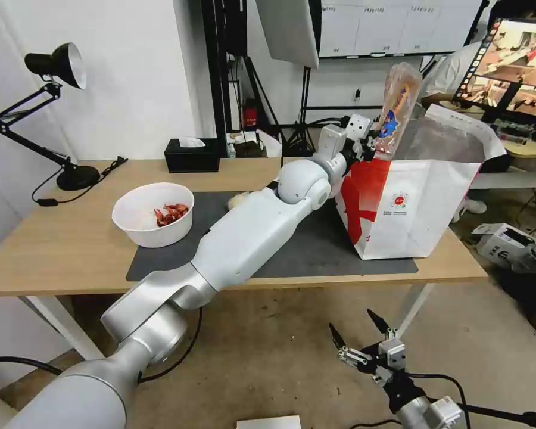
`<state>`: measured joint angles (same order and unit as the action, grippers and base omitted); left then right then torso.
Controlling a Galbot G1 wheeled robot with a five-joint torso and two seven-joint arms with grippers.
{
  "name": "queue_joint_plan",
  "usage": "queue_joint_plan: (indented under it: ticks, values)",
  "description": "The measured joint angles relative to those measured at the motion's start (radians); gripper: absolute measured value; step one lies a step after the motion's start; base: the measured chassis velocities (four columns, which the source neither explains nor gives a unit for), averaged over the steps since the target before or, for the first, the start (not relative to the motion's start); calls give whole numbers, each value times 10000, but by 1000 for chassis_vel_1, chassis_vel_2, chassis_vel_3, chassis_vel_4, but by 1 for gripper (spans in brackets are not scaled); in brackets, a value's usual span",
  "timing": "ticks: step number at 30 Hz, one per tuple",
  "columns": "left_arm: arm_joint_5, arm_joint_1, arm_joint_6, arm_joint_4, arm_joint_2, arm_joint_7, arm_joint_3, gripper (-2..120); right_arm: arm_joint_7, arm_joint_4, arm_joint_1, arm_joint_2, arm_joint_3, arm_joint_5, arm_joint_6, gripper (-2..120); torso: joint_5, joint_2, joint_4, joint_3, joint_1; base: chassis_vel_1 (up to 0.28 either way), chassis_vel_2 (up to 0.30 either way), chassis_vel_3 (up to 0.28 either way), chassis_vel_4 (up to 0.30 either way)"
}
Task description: Pick up the trash from the table and place it into the takeout bag.
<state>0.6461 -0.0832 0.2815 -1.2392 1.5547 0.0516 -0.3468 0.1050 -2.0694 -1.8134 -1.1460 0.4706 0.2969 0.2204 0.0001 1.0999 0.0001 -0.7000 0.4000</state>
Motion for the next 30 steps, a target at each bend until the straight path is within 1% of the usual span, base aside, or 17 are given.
queue_joint_plan:
  ticks: [6,8,10,12,13,14,16,17,19,20,21,22,23,24,26,27,30]
  values:
    - [289,83,65,-168,-147,-45,-11,0,-1,48,-8,-46,-53,6,-20,100,-1,1,0,0,0,0,0,0,0]
    - [394,136,127,-221,-159,-73,-32,9,-2,59,-48,-51,-52,10,-25,100,-1,1,-1,0,0,0,0,0,0]
    - [410,147,138,-225,-160,-80,-41,13,-2,59,-58,-51,-40,10,-26,100,-1,0,-2,1,0,0,0,0,0]
    - [435,176,155,-228,-156,-86,-54,23,-8,60,-69,-39,-5,11,-32,100,-1,1,-2,0,0,0,0,0,0]
    - [435,176,155,-228,-156,-86,-54,23,-8,60,-69,-39,-5,11,-32,100,-1,1,-2,0,0,0,0,0,0]
    - [469,196,156,-232,-147,-85,-54,29,-10,60,-68,-33,7,12,-39,100,-1,1,-1,0,0,0,0,0,0]
    - [542,212,163,-262,-150,-76,-54,32,-12,60,-67,-29,8,13,-50,100,-1,0,-2,1,0,0,0,0,0]
    - [620,220,176,-318,-174,-74,-53,37,-15,59,-61,-27,8,14,-59,100,-1,1,-3,0,0,0,0,0,0]
    - [987,224,266,-625,-319,-6,-25,49,-22,49,-44,-25,-1,21,-73,100,0,0,-2,0,0,0,0,0,0]
    - [987,224,266,-625,-319,-6,-25,49,-22,49,-44,-25,-1,21,-73,100,0,0,-2,0,0,0,0,0,0]
    - [1264,218,353,-853,-403,100,6,53,-25,30,-40,-32,-15,29,-74,100,-1,1,-2,0,0,0,0,0,0]
    - [1601,189,457,-1181,-511,242,52,59,-27,-1,-50,-44,-25,35,-74,100,-1,1,-1,0,0,0,0,0,0]
    - [1601,189,457,-1181,-511,242,52,59,-27,-1,-50,-44,-25,35,-74,100,-1,1,-1,0,0,0,0,0,0]
    - [1790,144,532,-1466,-612,331,89,64,-29,-29,-75,-70,-25,33,-74,100,-1,1,0,1,-1,0,0,0,0]
    - [1854,27,567,-1820,-794,415,137,73,-28,-85,-143,-141,2,21,-74,100,-1,1,-2,2,-2,0,0,0,0]
    - [1854,27,567,-1820,-794,415,137,73,-28,-85,-143,-141,2,21,-74,100,-1,1,-2,2,-2,0,0,0,0]
    - [1765,-336,543,-2372,-1159,489,203,88,-36,-159,-212,-242,78,-21,-70,100,-2,1,-2,2,0,0,0,0,0]
